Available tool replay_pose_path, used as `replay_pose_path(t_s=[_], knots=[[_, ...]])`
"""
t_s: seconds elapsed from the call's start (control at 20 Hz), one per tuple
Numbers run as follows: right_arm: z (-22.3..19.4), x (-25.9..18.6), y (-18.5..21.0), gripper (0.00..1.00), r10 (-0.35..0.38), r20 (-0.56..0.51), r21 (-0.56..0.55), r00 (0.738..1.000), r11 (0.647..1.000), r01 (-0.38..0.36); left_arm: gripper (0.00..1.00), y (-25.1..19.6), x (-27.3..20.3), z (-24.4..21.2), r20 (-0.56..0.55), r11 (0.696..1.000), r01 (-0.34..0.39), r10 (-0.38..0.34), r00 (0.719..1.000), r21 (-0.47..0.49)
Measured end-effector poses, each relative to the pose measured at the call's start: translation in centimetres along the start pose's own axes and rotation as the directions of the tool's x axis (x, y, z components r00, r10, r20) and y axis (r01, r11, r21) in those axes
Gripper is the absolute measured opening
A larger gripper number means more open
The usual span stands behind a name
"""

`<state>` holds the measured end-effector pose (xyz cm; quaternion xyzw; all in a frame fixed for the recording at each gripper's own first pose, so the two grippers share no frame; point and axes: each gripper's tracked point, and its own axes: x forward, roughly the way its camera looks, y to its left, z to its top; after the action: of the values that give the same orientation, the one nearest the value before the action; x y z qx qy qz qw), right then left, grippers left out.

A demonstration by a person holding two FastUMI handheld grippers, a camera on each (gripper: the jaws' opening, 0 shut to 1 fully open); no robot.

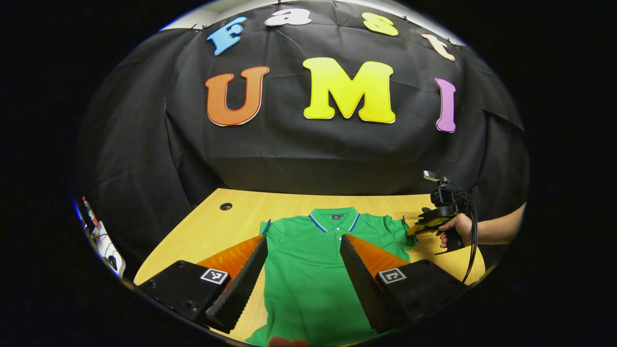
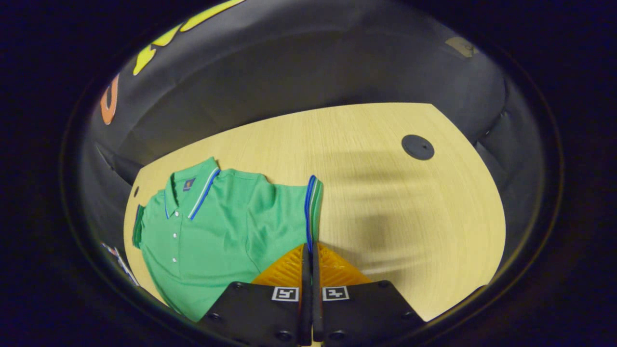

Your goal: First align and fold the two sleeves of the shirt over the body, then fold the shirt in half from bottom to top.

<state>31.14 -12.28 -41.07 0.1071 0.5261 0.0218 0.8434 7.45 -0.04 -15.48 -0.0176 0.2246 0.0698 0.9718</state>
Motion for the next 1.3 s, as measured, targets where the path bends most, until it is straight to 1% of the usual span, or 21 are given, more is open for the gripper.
replay_pose_path(t_s=[0.1, 0.2, 0.35, 0.55, 0.6, 0.65, 0.7, 0.75, 0.8, 0.85, 1.0, 1.15, 1.2, 1.25, 1.3], knots=[[0.8, -1.3, 0.7, 0.03, 0.020, 0.027, 0.031, 0.999, 0.999, -0.021, 0.98, 0.9, -0.1, -0.2, -0.007, 1.000, -0.013, 0.013, 1.000, -0.020], [1.5, -2.9, 2.4, 0.03, 0.051, 0.043, 0.066, 0.998, 0.996, -0.053, 0.97, 1.7, -0.3, -0.5, -0.011, 0.999, -0.030, 0.029, 1.000, -0.036], [2.5, -4.5, 4.9, 0.03, 0.066, 0.091, 0.071, 0.994, 0.995, -0.072, 0.98, 2.7, -0.8, -0.3, -0.004, 0.998, -0.041, 0.041, 0.999, -0.044], [2.7, -4.8, 10.1, 0.03, 0.094, 0.115, 0.070, 0.989, 0.992, -0.103, 0.98, 4.7, -1.7, -0.6, -0.003, 0.996, -0.058, 0.058, 0.998, -0.065], [2.6, -4.7, 11.4, 0.03, 0.102, 0.121, 0.058, 0.987, 0.992, -0.109, 0.98, 5.3, -2.1, -0.5, 0.001, 0.996, -0.067, 0.067, 0.998, -0.066], [2.4, -4.5, 12.8, 0.00, 0.105, 0.123, 0.048, 0.987, 0.993, -0.112, 0.97, 6.0, -2.5, -0.6, 0.004, 0.995, -0.075, 0.076, 0.997, -0.067], [2.2, -3.9, 13.8, 0.03, 0.101, 0.120, 0.038, 0.988, 0.994, -0.106, 0.98, 6.8, -2.8, -0.7, 0.005, 0.994, -0.085, 0.085, 0.996, -0.068], [1.9, -3.3, 14.8, 0.00, 0.104, 0.116, 0.034, 0.988, 0.993, -0.109, 0.98, 7.5, -3.0, -0.9, 0.002, 0.993, -0.094, 0.094, 0.996, -0.070], [1.6, -2.7, 15.9, 0.03, 0.105, 0.106, 0.032, 0.989, 0.994, -0.109, 0.98, 8.2, -3.3, -1.2, -0.006, 0.992, -0.106, 0.106, 0.994, -0.072], [1.1, -1.9, 16.7, 0.03, 0.105, 0.098, 0.029, 0.990, 0.994, -0.108, 0.97, 9.0, -3.8, -1.4, -0.012, 0.990, -0.119, 0.118, 0.993, -0.075], [-0.1, 0.4, 18.5, 0.04, 0.086, 0.075, 0.014, 0.993, 0.996, -0.087, 0.97, 11.0, -4.6, -1.7, -0.013, 0.985, -0.149, 0.149, 0.989, -0.086], [-1.0, 1.7, 19.4, 0.04, 0.053, 0.061, 0.022, 0.997, 0.998, -0.054, 0.98, 12.0, -4.9, -1.9, -0.021, 0.983, -0.160, 0.159, 0.987, -0.093], [-1.2, 2.1, 19.7, 0.04, 0.048, 0.053, 0.033, 0.997, 0.998, -0.050, 0.98, 12.3, -4.9, -1.8, -0.019, 0.983, -0.161, 0.160, 0.987, -0.093], [-1.5, 2.3, 20.7, 0.03, 0.064, 0.056, 0.045, 0.996, 0.997, -0.066, 0.98, 12.7, -5.0, -1.7, -0.013, 0.983, -0.161, 0.160, 0.987, -0.092], [-1.6, 2.1, 21.2, 0.14, 0.070, 0.057, 0.039, 0.996, 0.997, -0.072, 0.98, 12.7, -5.0, -1.7, -0.010, 0.983, -0.156, 0.155, 0.988, -0.094]])
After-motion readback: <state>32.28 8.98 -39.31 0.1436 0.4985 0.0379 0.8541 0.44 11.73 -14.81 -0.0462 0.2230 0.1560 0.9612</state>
